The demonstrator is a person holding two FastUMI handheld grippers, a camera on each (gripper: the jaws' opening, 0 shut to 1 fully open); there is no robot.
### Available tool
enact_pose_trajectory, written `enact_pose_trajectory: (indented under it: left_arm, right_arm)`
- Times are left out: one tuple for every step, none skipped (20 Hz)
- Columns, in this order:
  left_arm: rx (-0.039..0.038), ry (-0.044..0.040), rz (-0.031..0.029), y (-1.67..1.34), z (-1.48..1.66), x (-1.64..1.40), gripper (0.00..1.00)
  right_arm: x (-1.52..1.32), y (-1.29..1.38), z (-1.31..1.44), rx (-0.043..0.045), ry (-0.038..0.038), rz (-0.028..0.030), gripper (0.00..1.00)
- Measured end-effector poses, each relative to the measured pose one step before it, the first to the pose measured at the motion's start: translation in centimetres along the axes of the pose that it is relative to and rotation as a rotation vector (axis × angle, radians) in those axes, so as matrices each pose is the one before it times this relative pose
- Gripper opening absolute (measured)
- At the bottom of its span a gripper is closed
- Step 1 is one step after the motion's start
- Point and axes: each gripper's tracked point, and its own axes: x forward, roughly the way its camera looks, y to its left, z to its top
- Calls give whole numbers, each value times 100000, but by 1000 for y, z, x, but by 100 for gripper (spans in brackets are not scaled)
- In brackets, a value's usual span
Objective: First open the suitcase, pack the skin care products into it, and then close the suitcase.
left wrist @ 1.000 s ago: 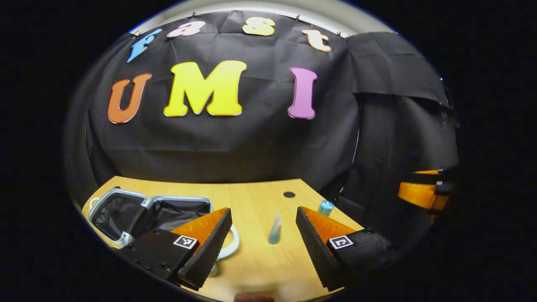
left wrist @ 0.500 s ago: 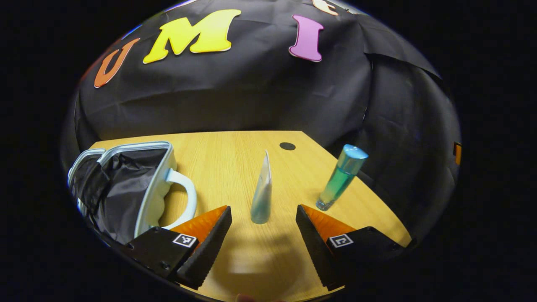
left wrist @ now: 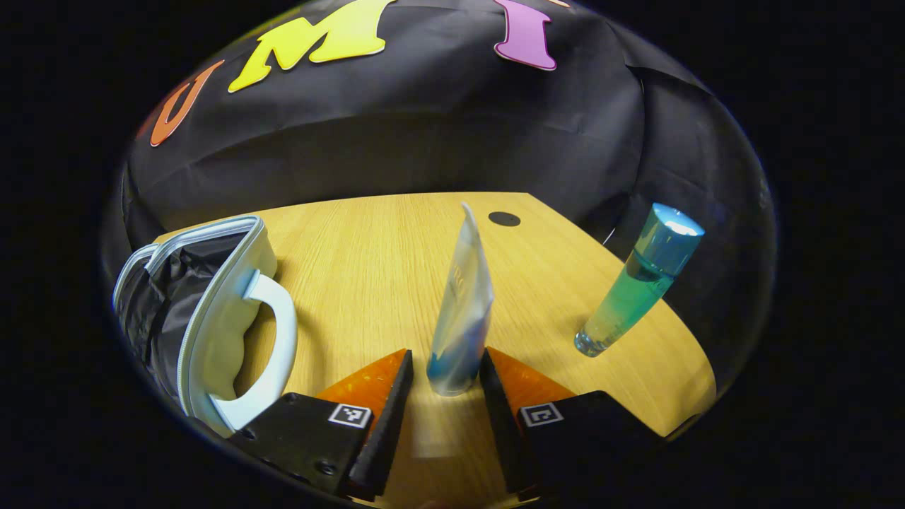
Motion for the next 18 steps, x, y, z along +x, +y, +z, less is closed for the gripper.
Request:
enact_pose_trajectory:
  left_arm:
    - [111, -368, -203, 124, 247, 203, 53]
    - [-521, 686, -748, -121, -89, -199, 55]
    - [-52, 40, -188, 124, 56, -31, 42]
    - [-465, -32, 586, 310, 232, -416, 42]
    - [-1747, -70, -1267, -54, 445, -769, 40]
    - [-1810, -552, -1529, -259, 504, -1111, 46]
    - [-495, -1370, 408, 108, 795, -1333, 38]
    - [-174, -1645, -1596, -127, 874, -1822, 38]
    - [490, -766, -1036, -68, 603, -1642, 37]
    - [885, -773, -218, 100, 390, -1605, 37]
    - [848, -509, 75, 264, 251, -1385, 37]
    - [37, 84, 702, 386, 69, -1305, 37]
    - [-1178, 21, 813, 395, 11, -954, 37]
    - [-1758, 614, 696, 278, -132, -849, 37]
    - [-1940, 855, 1007, 408, -204, -821, 37]
    - [-2414, 515, 714, 411, -200, -977, 37]
    - [-2012, 240, 1161, 536, 33, -859, 37]
    - [-1545, 302, 1133, 553, -13, -767, 37]
  right_arm:
    - [617, 488, -216, -153, -199, 1696, 80]
    - [922, 778, -449, -258, 444, 2881, 80]
    - [1158, 945, -1048, -303, 1999, 2732, 80]
    - [1309, 866, -937, 67, 1885, 3001, 80]
    - [1367, 835, -874, -297, 1329, 2597, 80]
    - [1596, 914, -946, -680, 1511, 1909, 80]
    - [1703, 939, -838, 100, 1276, 2079, 80]
    - [1619, 1092, -719, 1140, 1519, 2211, 80]
    - [1533, 1109, -700, 1286, 1513, 2293, 80]
    - [1564, 1148, -337, 779, 1115, 1978, 80]
    - [1584, 876, -343, 393, 809, 1374, 80]
    - [1302, 764, -191, 353, 1012, 1535, 80]
    - [920, 490, -74, 240, 240, 892, 80]
    - [931, 148, -20, 123, 287, -194, 80]
    - [877, 12, -31, 800, 447, -457, 80]
    - [850, 20, 30, 648, 828, -229, 80]
    - [884, -87, -242, -298, 1217, -911, 80]
    - [660, -171, -81, 8, 302, -1011, 79]
